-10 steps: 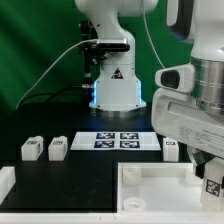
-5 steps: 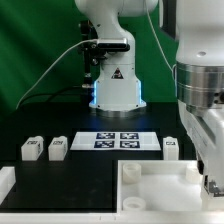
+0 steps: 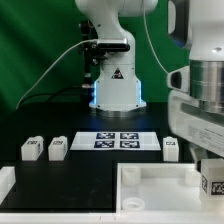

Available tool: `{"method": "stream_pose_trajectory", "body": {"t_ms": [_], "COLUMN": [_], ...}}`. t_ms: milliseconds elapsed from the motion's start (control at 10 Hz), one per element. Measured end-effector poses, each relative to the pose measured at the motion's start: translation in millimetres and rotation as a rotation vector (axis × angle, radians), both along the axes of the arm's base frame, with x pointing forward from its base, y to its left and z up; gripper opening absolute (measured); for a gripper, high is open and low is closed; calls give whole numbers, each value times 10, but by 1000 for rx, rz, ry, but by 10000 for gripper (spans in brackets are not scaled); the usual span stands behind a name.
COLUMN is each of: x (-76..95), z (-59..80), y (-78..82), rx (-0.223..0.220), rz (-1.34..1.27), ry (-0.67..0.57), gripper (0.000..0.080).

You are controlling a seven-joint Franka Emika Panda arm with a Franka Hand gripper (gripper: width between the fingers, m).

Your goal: Assemble one leg

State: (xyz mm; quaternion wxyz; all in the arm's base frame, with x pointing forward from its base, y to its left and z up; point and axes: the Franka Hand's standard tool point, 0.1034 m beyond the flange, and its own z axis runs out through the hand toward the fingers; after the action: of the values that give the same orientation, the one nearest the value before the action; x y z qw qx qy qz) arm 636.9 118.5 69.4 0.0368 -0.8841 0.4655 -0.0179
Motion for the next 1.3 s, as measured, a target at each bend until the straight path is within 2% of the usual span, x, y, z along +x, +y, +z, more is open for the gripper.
{"method": "stream_pose_trajectory", "body": {"t_ms": [100, 400, 600, 700, 900, 1000, 1100, 1200, 1300], "x": [4, 7, 24, 43, 46, 45, 45, 46, 53], "z": [67, 50, 91, 103, 93, 92, 91, 91, 95], "y": [-38, -61, 6, 55, 33, 37, 40, 30, 6], "rx": [-4, -35, -69, -72, -73, -69, -64, -61, -58], "rz": [142, 452, 798, 907, 843, 806, 717, 645, 526], "ry": [-12, -26, -14, -6, -5, -5, -1, 2, 6], "gripper": [642, 649, 649, 649, 649, 562, 353, 353, 300]}}
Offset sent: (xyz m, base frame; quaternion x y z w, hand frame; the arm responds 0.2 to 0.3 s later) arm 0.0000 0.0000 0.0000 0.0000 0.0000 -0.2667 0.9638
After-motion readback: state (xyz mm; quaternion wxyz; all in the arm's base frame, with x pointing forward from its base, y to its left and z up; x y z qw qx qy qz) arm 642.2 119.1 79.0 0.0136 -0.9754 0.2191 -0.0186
